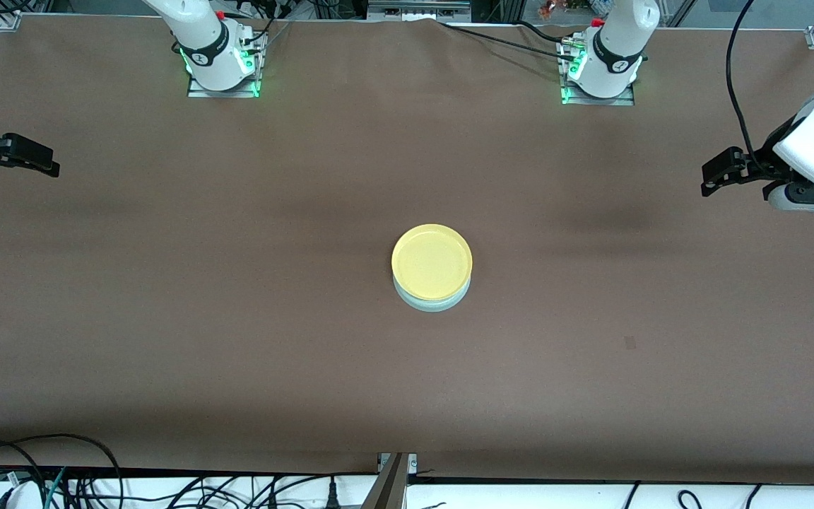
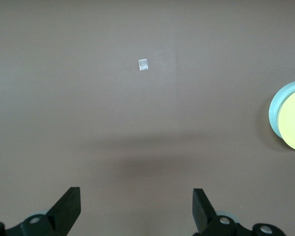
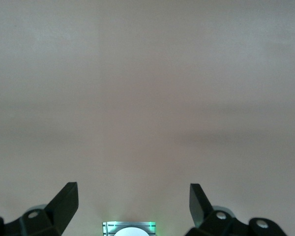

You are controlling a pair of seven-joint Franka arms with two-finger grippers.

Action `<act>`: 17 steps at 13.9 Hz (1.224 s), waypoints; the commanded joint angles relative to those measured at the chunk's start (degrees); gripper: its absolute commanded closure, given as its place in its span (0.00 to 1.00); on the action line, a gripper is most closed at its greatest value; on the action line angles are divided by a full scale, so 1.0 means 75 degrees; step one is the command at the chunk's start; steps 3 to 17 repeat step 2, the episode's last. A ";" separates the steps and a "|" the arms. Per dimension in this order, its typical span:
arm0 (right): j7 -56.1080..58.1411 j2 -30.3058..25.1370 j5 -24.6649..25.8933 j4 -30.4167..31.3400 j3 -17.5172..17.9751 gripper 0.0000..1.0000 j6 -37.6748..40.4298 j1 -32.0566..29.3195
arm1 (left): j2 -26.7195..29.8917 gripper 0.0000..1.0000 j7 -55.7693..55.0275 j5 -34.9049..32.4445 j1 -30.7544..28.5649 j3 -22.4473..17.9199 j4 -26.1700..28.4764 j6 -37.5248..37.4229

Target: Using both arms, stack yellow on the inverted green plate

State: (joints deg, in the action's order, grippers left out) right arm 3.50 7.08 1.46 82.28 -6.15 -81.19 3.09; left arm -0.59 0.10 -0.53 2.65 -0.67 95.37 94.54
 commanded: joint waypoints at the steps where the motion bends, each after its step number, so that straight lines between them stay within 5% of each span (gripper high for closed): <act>1: 0.0131 -0.0018 -0.0043 -0.0048 -0.0001 0.00 0.0114 -0.0002 | -0.0109 0.00 -0.0037 0.0059 -0.0037 -0.0005 -0.0224 -0.0161; 17: 0.0131 -0.0018 -0.0043 -0.0048 -0.0001 0.00 0.0114 -0.0002 | -0.0109 0.00 -0.0037 0.0060 -0.0049 -0.0005 -0.0212 -0.0161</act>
